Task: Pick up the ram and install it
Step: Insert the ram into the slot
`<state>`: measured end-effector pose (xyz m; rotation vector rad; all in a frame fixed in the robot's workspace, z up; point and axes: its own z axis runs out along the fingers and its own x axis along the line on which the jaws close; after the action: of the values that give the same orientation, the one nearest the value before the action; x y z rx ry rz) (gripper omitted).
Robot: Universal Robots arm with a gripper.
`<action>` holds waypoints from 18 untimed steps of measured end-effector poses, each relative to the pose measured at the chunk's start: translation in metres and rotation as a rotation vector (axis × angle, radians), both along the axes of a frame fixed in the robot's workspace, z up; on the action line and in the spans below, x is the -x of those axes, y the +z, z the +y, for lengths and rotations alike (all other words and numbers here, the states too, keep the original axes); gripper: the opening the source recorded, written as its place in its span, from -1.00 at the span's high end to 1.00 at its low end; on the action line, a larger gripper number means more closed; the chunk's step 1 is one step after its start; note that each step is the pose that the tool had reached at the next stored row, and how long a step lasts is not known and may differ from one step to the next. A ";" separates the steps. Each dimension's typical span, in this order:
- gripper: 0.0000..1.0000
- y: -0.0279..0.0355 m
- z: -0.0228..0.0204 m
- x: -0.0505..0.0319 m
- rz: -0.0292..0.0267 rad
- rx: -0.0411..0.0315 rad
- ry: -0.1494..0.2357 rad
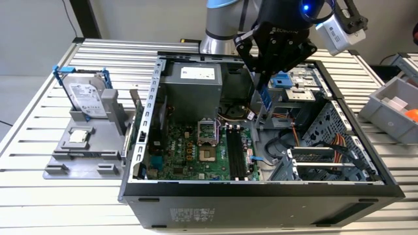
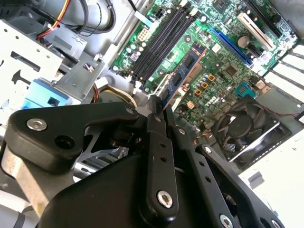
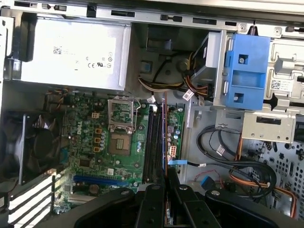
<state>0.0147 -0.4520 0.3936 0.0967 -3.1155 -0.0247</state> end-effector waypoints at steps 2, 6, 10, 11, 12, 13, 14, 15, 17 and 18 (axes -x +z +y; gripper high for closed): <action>1.00 -0.0020 0.0000 0.0000 0.0001 0.0003 -0.004; 1.00 -0.0056 0.0000 0.0000 0.0000 0.0010 -0.005; 1.00 -0.0084 0.0000 0.0000 0.0000 0.0018 -0.006; 1.00 -0.0092 0.0000 0.0000 0.0000 0.0021 -0.007; 1.00 -0.0098 0.0000 0.0000 0.0000 0.0025 -0.007; 1.00 -0.0105 0.0000 0.0000 0.0000 0.0028 -0.007; 1.00 -0.0112 0.0000 0.0000 0.0000 0.0031 -0.008; 1.00 -0.0117 0.0000 0.0000 0.0001 0.0037 -0.008; 1.00 -0.0130 0.0000 0.0000 0.0000 0.0046 -0.009; 1.00 -0.0135 0.0000 0.0000 0.0000 0.0051 -0.009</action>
<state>0.0148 -0.4519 0.3800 0.0819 -3.1158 -0.0170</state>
